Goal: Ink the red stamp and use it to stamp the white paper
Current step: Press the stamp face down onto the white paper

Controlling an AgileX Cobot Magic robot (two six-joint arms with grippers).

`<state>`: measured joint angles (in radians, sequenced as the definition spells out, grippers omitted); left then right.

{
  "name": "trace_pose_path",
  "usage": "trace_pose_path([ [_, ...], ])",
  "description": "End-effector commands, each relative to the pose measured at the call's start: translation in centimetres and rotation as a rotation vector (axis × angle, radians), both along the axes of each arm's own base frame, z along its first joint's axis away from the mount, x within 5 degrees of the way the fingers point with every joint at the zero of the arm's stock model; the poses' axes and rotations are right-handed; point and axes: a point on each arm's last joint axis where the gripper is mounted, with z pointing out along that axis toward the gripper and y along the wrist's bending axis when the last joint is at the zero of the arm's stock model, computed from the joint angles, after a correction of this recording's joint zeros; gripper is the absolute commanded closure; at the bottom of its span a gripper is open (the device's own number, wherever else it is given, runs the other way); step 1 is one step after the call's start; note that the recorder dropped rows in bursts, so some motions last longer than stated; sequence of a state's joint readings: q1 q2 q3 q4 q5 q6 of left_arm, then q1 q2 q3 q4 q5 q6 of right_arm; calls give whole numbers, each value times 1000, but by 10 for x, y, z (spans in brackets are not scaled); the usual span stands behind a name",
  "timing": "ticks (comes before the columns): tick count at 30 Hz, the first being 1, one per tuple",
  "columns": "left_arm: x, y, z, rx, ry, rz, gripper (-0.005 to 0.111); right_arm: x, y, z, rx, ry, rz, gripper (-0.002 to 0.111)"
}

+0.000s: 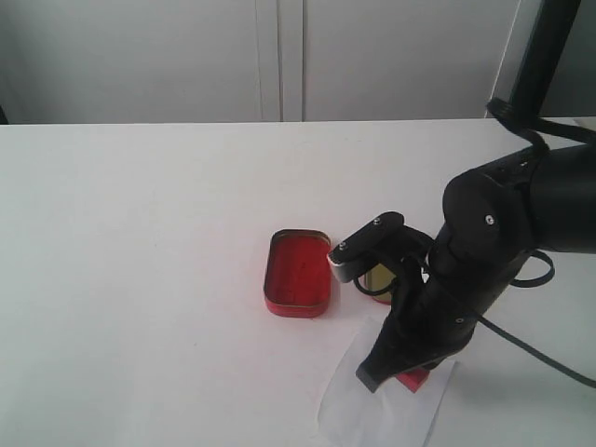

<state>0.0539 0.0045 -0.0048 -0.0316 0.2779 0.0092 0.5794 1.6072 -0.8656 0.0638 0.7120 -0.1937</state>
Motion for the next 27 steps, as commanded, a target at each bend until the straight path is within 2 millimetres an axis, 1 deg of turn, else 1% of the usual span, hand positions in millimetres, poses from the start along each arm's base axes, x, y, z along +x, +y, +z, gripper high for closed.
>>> trace_pose_path([
  [1, 0, 0, -1, -13, -1, -3, 107, 2, -1, 2, 4, -44, -24, 108],
  [9, 0, 0, -1, -13, -1, -3, 107, 5, -1, 0, 2, -59, -50, 108],
  [13, 0, 0, -1, -13, -1, -3, 107, 7, 1, -12, -16, -31, -55, 108],
  [18, 0, 0, -1, -13, -1, -3, 107, 9, 2, -13, -7, -42, -59, 108],
  [21, 0, 0, -1, -13, -1, -3, 107, 11, 3, -22, -13, -27, -76, 108],
  [27, 0, 0, -1, -13, -1, -3, 107, 13, 4, -30, -24, -12, -75, 108],
])
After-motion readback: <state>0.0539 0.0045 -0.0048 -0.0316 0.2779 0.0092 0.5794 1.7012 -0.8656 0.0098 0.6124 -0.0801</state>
